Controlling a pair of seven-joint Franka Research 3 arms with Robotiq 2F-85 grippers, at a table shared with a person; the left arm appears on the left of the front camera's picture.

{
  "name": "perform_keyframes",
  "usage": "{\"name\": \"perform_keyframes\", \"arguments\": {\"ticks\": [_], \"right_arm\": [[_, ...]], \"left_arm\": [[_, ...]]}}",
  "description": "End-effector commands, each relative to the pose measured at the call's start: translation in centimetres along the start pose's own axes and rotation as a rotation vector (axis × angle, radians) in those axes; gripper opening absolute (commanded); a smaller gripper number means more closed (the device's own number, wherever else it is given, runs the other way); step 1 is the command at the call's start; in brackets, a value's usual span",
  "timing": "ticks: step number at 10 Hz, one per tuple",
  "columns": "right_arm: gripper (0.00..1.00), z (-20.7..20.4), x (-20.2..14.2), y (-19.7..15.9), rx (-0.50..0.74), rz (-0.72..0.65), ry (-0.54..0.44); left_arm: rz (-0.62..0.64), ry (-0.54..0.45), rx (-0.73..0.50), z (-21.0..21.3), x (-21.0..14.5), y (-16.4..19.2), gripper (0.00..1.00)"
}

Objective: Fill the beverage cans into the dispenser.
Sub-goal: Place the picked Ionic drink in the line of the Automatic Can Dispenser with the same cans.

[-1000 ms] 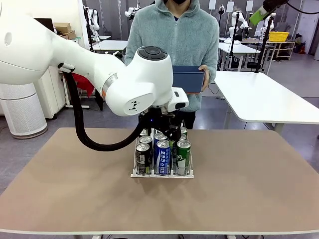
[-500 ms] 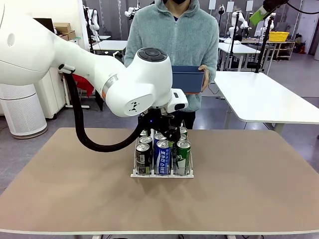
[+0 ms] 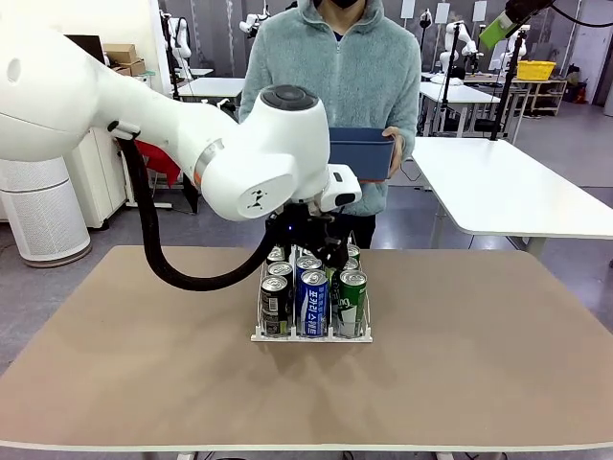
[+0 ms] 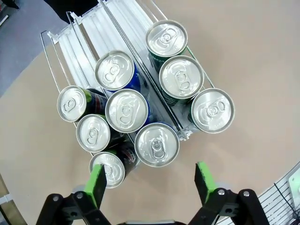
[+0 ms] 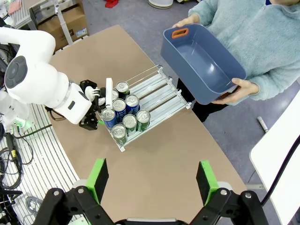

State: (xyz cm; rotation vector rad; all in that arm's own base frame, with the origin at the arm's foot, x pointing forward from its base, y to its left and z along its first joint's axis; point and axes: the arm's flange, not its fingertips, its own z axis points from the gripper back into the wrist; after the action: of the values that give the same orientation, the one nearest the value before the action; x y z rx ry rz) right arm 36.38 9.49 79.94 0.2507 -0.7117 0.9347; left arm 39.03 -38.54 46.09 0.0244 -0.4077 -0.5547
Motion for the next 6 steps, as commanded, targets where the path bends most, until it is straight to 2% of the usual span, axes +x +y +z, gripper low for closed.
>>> {"name": "perform_keyframes", "arguments": {"ticks": [1,3,4,6], "right_arm": [[1.00,-0.1,0.1,0.3,0.000,-0.014,-0.008],[1.00,-0.1,0.1,0.3,0.000,-0.014,-0.008],[1.00,-0.1,0.1,0.3,0.000,-0.014,-0.008],[1.00,-0.1,0.1,0.3,0.000,-0.014,-0.008]], "left_arm": [[-0.053,-0.006,-0.021,3.5,-1.0,1.9,1.00],[-0.086,-0.042,-0.069,6.8,-2.2,4.4,1.00],[-0.131,-0.054,-0.138,9.2,-3.2,5.9,1.00],[-0.210,-0.126,-0.168,14.7,-4.5,8.3,1.00]]}}
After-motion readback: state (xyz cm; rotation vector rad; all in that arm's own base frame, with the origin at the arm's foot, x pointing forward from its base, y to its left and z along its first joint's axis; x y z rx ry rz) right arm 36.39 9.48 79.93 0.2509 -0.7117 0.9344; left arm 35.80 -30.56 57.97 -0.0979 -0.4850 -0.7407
